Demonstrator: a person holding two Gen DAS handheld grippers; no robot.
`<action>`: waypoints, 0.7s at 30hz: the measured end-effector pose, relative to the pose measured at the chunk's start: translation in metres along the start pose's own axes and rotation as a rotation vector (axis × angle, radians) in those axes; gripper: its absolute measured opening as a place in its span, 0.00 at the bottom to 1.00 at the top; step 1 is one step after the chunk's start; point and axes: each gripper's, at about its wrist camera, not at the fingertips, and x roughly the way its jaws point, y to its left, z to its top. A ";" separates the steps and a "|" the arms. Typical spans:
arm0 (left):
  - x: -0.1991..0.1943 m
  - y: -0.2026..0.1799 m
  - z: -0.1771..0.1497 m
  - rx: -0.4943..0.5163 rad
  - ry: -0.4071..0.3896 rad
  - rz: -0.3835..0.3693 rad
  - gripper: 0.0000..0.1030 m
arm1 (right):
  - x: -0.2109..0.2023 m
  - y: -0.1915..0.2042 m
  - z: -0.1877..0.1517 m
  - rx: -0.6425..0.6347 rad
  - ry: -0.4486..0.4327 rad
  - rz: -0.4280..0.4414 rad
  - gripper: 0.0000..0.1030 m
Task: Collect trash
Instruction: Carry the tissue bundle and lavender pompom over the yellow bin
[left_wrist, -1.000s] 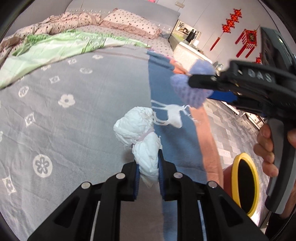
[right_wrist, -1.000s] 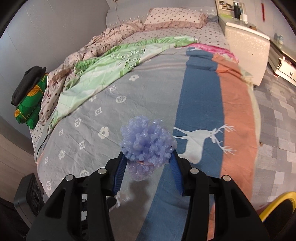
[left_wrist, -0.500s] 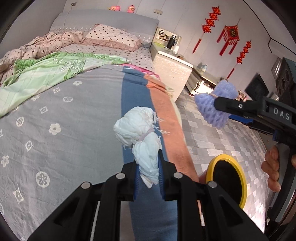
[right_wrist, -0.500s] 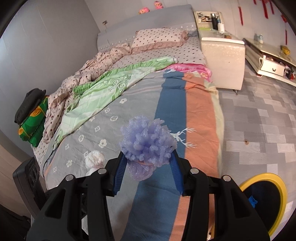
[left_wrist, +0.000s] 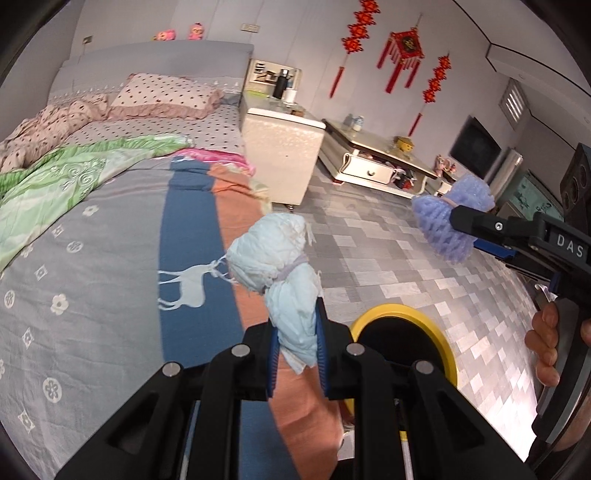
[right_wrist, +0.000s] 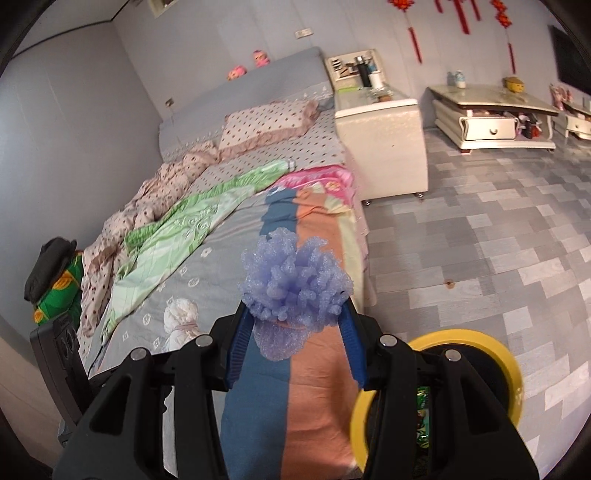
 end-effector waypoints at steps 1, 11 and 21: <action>0.001 -0.006 0.001 0.008 0.001 -0.006 0.15 | -0.008 -0.010 0.001 0.010 -0.010 -0.007 0.42; 0.025 -0.073 -0.004 0.106 0.042 -0.067 0.15 | -0.064 -0.102 -0.012 0.083 -0.040 -0.088 0.42; 0.073 -0.116 -0.037 0.161 0.138 -0.113 0.15 | -0.036 -0.153 -0.056 0.167 0.029 -0.125 0.43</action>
